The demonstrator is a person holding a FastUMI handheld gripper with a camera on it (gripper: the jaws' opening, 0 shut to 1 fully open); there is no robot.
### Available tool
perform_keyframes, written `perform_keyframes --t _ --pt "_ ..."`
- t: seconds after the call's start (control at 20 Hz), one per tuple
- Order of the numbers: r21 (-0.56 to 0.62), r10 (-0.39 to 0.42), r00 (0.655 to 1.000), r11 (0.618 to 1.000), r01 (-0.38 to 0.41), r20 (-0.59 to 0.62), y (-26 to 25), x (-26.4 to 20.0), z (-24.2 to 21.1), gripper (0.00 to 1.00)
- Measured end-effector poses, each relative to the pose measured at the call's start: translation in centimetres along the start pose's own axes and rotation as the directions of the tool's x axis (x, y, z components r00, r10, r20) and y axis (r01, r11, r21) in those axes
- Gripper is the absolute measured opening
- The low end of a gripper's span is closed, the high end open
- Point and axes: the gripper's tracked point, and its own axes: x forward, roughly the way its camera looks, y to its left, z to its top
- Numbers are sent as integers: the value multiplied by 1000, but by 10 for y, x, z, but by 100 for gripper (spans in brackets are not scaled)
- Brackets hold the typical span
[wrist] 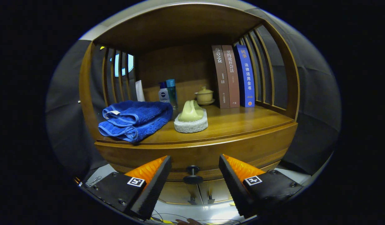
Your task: Pull open the drawer, take out the items inside it, and place them on the countertop above the cabinet.
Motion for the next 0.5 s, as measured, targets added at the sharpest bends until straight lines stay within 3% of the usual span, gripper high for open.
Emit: perform_keyframes --t 0.25,0.5 --pt "-18 11 996 1000 -9 89 8 -44 53 100" --pt "-65 32 976 998 -18 216 23 -101 136 99"
